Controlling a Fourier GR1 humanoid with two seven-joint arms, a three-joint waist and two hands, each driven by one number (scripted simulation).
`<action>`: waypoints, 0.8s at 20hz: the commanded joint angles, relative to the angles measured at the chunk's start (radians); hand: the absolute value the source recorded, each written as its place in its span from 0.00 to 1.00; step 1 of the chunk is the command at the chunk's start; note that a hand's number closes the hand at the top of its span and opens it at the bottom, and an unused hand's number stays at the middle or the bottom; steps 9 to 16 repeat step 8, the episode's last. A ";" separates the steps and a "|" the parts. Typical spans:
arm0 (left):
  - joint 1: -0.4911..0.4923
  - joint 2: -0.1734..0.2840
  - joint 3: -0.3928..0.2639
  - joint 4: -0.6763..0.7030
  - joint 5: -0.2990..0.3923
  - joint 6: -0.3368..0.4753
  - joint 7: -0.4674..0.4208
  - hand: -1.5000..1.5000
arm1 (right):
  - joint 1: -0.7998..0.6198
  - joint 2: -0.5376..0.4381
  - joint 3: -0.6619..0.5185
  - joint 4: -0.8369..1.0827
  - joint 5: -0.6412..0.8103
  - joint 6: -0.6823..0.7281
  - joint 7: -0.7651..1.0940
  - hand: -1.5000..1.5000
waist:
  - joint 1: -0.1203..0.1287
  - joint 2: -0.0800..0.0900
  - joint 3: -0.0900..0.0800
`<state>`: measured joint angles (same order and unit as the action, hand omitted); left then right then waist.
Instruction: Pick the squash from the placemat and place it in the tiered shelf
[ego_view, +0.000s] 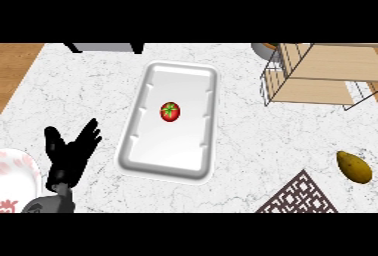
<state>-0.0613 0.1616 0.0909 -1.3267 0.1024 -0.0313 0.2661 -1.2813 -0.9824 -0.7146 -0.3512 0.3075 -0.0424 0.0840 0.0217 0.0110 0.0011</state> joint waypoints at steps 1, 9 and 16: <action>0.002 0.012 0.010 0.003 0.013 -0.017 0.007 0.50 | 0.079 -0.127 -0.079 0.061 -0.063 0.079 -0.029 0.00 | 0.000 0.003 0.002; -0.028 0.006 0.005 0.001 -0.001 0.003 0.025 0.50 | 0.152 -0.221 -0.109 0.113 -0.109 0.239 -0.082 0.00 | 0.006 0.004 0.003; -0.028 0.006 0.005 0.001 -0.001 0.003 0.025 0.50 | 0.152 -0.221 -0.109 0.113 -0.109 0.239 -0.082 0.00 | 0.006 0.004 0.003</action>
